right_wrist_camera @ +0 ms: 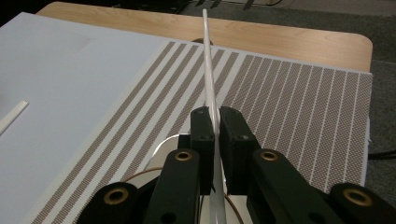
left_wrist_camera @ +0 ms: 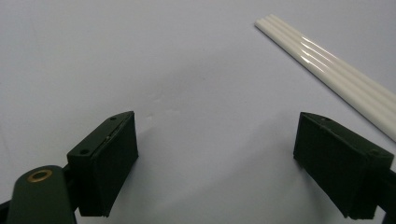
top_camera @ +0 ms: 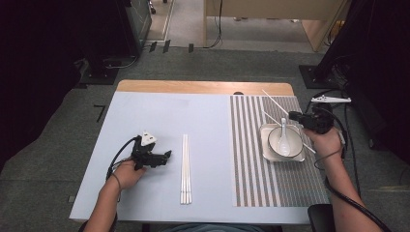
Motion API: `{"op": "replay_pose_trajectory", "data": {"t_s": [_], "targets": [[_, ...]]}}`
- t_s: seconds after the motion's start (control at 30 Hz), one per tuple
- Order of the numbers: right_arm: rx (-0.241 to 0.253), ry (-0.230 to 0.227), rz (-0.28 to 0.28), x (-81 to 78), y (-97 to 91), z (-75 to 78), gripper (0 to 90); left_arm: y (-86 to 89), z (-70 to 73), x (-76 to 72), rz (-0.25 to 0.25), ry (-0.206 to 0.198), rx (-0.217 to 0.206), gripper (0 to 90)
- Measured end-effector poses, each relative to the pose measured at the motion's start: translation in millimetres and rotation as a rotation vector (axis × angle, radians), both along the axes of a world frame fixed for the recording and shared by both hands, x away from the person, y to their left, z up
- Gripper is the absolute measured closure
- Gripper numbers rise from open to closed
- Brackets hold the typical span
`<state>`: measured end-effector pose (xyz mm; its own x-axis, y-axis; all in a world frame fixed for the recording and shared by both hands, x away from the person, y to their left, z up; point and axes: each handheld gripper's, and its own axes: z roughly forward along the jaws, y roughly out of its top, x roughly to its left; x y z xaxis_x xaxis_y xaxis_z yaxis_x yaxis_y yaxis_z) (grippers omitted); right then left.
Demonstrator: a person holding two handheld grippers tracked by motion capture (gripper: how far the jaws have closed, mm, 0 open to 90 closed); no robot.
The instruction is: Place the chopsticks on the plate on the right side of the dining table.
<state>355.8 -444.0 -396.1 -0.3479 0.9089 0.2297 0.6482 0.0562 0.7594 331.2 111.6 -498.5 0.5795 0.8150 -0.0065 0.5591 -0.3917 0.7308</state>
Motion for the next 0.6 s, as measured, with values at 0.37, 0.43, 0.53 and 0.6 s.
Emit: {"op": "replay_pose_trajectory", "data": {"t_s": [0.37, 0.43, 0.53, 0.6], "targets": [[-0.01, 0.012, -0.014, -1.8, -22.7, -18.4, 85.0, 0.0, 0.0, 0.0, 0.0, 0.0, -0.002, 13.5], [-0.009, 0.013, -0.009, -1.4, -23.9, -20.4, 85.0, 0.0, 0.0, 0.0, 0.0, 0.0, -0.001, 13.5], [-0.025, 0.023, 0.006, -0.6, -26.7, -28.2, 85.0, 0.0, 0.0, 0.0, 0.0, 0.0, -0.002, 13.5], [-0.03, 0.028, 0.005, -0.5, -27.9, -30.0, 85.0, 0.0, 0.0, 0.0, 0.0, 0.0, -0.001, 13.5]]}}
